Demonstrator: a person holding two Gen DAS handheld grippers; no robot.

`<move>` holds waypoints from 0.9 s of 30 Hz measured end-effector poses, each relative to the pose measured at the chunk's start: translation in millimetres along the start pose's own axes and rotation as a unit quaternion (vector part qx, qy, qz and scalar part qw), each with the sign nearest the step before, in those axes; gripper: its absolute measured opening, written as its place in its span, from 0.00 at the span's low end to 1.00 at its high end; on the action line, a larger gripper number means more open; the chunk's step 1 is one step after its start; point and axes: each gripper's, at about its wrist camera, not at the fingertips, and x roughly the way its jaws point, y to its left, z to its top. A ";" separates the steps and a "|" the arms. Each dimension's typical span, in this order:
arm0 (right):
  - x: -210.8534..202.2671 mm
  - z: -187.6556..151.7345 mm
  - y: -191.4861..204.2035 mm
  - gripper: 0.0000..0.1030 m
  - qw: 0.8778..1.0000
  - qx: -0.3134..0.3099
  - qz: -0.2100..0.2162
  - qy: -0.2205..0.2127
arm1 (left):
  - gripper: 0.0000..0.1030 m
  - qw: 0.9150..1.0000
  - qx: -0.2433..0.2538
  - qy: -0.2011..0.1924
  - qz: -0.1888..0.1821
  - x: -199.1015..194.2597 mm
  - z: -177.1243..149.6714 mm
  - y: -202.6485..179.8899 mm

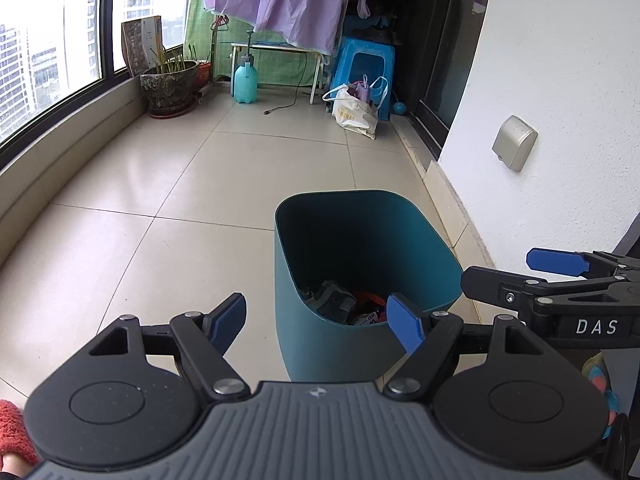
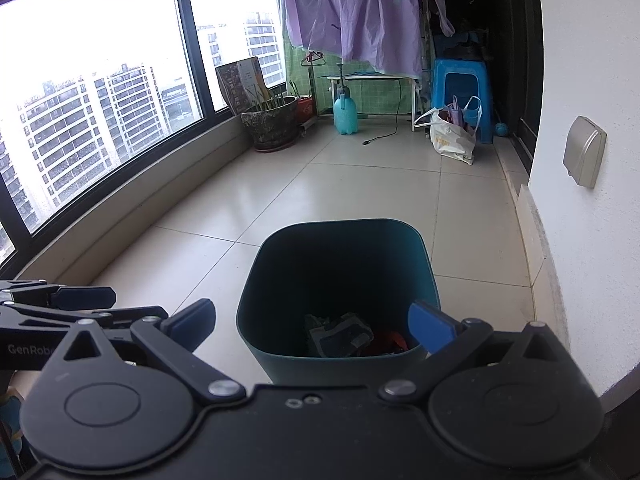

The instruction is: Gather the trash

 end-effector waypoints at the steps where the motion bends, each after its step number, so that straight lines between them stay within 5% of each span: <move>1: -0.1 0.0 0.6 1.00 1.000 -0.001 0.000 0.000 | 0.75 1.000 0.000 -0.001 -0.002 -0.3 0.0 0.4; 27: 0.5 0.3 1.6 1.00 1.000 -0.005 0.008 0.002 | 0.75 1.000 -0.001 -0.016 -0.009 -2.9 -1.4 -1.5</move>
